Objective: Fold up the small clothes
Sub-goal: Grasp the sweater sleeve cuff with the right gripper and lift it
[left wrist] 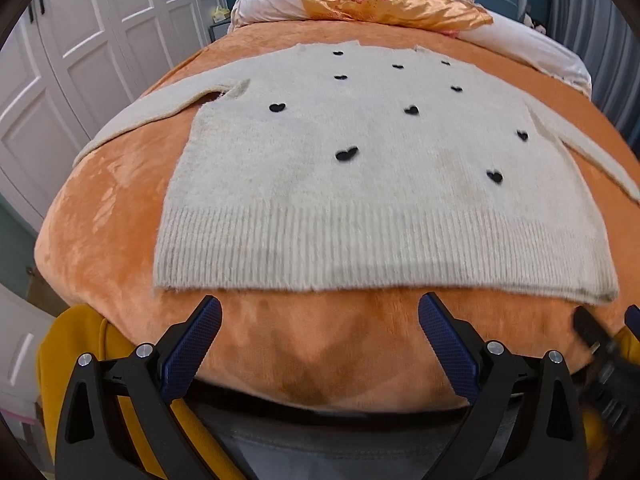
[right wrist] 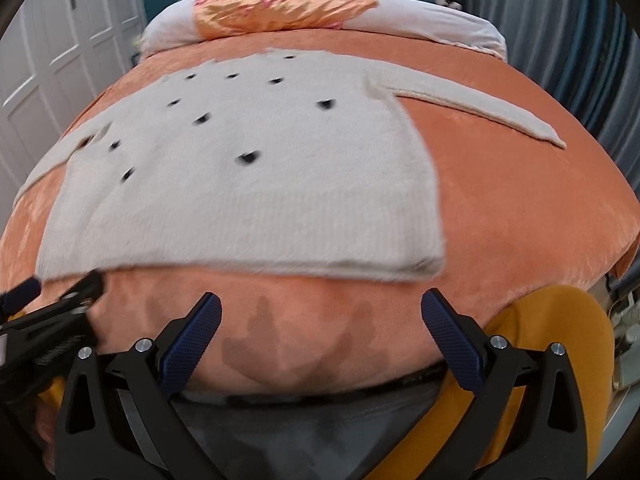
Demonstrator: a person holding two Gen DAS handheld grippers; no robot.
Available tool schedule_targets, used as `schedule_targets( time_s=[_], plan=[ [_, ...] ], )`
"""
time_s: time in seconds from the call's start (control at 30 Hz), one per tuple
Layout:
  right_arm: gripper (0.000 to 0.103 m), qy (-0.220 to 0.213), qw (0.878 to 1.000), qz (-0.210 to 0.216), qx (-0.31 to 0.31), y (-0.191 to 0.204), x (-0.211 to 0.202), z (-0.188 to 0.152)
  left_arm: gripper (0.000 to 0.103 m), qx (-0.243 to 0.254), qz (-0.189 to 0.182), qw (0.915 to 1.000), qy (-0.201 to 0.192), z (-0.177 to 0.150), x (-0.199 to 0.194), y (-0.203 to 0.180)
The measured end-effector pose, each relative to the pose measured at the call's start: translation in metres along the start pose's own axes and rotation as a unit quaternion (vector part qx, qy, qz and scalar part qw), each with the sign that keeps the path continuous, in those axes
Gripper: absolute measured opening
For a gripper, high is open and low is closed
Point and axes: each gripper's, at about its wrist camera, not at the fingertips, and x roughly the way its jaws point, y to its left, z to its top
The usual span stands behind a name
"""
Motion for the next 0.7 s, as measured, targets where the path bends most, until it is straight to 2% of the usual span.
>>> schedule_targets(
  time_s=[0.17, 0.27, 0.43, 0.57, 0.7],
  plan=[
    [0.098, 0.008, 0.994, -0.024, 0.104, -0.094, 0.029, 0.047, 0.097, -0.023, -0.009, 0.9996, 0.011, 0.018, 0.007, 0.014],
    [0.098, 0.000, 0.984, -0.040, 0.173, -0.166, 0.051, 0.087, 0.097, -0.022, 0.004, 0.9996, 0.017, 0.027, 0.011, 0.018],
    [0.098, -0.017, 0.968, -0.083, 0.236, -0.267, 0.091, 0.150, 0.096, -0.018, 0.007, 0.9996, 0.019, 0.038, 0.016, 0.020],
    [0.098, -0.013, 0.952, -0.095, 0.290, -0.318, 0.124, 0.177, 0.096, -0.013, 0.013, 0.9998, 0.008, 0.049, 0.017, 0.018],
    [0.095, 0.007, 0.932, -0.069, 0.355, -0.352, 0.164, 0.190, 0.096, -0.041, 0.022, 0.9989, 0.006, 0.060, 0.022, 0.024]
  ],
)
